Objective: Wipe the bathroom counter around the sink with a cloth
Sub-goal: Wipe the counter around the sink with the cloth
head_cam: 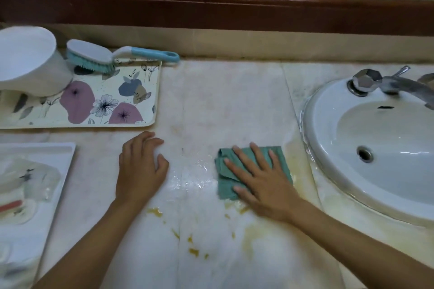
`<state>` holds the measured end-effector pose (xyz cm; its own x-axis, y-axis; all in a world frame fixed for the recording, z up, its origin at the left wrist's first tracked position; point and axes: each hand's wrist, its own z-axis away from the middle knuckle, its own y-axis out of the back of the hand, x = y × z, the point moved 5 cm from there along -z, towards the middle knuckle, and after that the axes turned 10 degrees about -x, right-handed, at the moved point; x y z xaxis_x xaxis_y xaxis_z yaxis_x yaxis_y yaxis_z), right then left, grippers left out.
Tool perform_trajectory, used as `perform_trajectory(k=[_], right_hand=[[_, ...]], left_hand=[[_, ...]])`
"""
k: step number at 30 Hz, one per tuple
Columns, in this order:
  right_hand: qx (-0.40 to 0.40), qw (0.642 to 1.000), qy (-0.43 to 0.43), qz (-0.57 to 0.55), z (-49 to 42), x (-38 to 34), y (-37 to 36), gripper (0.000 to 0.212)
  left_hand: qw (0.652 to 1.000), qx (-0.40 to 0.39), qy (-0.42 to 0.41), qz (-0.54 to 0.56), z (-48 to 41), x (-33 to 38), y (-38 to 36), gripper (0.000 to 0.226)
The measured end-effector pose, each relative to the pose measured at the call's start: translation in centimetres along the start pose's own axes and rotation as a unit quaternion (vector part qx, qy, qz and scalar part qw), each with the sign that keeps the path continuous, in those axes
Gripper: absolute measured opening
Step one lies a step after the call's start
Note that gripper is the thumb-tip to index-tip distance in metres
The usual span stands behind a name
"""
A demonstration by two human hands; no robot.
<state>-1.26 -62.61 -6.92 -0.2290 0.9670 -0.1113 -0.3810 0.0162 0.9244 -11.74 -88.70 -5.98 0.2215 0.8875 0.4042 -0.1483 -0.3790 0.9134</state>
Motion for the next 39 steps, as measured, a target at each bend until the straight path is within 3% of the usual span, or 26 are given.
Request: perform_trajectory(k=[3, 6, 8, 10, 15, 18, 21, 23, 25, 28, 30, 35, 39], right_hand=[[0.0, 1.0, -0.007, 0.0, -0.4, 3.2, 0.6, 0.059], [0.018, 0.988, -0.14, -0.055, -4.8, 4.6, 2.4, 0.061], [0.026, 0.974, -0.202, -0.102, -7.5, 2.9, 3.0, 0.06], [0.032, 0.969, -0.207, -0.129, -8.8, -0.6, 3.2, 0.06], [0.024, 0.995, -0.074, -0.063, -6.4, -11.2, 1.0, 0.06], [0.015, 0.998, 0.062, 0.003, -2.3, -13.4, -0.7, 0.06], [-0.004, 0.984, 0.16, 0.077, 0.1, -9.9, -1.0, 0.06], [-0.009, 0.988, 0.135, 0.078, -0.7, -7.0, -0.1, 0.059], [-0.012, 0.999, 0.037, 0.035, -3.2, -5.9, 1.0, 0.059], [0.005, 0.995, -0.094, -0.031, -7.2, -8.4, 1.8, 0.06], [0.002, 0.992, -0.112, -0.062, -8.6, -11.7, 1.8, 0.06], [0.007, 0.998, 0.056, 0.0, -4.0, -17.9, -0.3, 0.061], [-0.002, 0.979, 0.183, 0.09, 3.2, -11.8, -2.5, 0.06]], left_hand=[[0.999, -0.011, 0.0, 0.034, -0.1, -0.6, -0.2, 0.039], [0.993, -0.054, 0.008, 0.109, -0.6, -1.1, 0.2, 0.034], [0.984, -0.092, 0.019, 0.154, -0.3, -1.4, 0.9, 0.034], [0.981, -0.064, 0.031, 0.179, 1.5, -1.9, 2.1, 0.033], [0.98, 0.074, 0.118, 0.142, 10.5, -4.2, 3.0, 0.036], [0.982, 0.079, 0.138, 0.098, 13.8, -5.6, 2.1, 0.035], [0.984, 0.066, 0.137, 0.093, 14.6, -6.5, 1.4, 0.038], [0.986, 0.07, 0.127, 0.081, 14.6, -6.4, 1.4, 0.038], [0.985, 0.075, 0.131, 0.082, 14.6, -6.5, 1.4, 0.036], [0.984, 0.081, 0.134, 0.082, 14.7, -6.6, 1.4, 0.037], [0.984, 0.085, 0.135, 0.082, 14.7, -6.6, 1.4, 0.039], [0.983, 0.085, 0.135, 0.089, 14.7, -6.5, 1.4, 0.041], [0.982, 0.093, 0.136, 0.089, 14.8, -6.5, 1.4, 0.036]])
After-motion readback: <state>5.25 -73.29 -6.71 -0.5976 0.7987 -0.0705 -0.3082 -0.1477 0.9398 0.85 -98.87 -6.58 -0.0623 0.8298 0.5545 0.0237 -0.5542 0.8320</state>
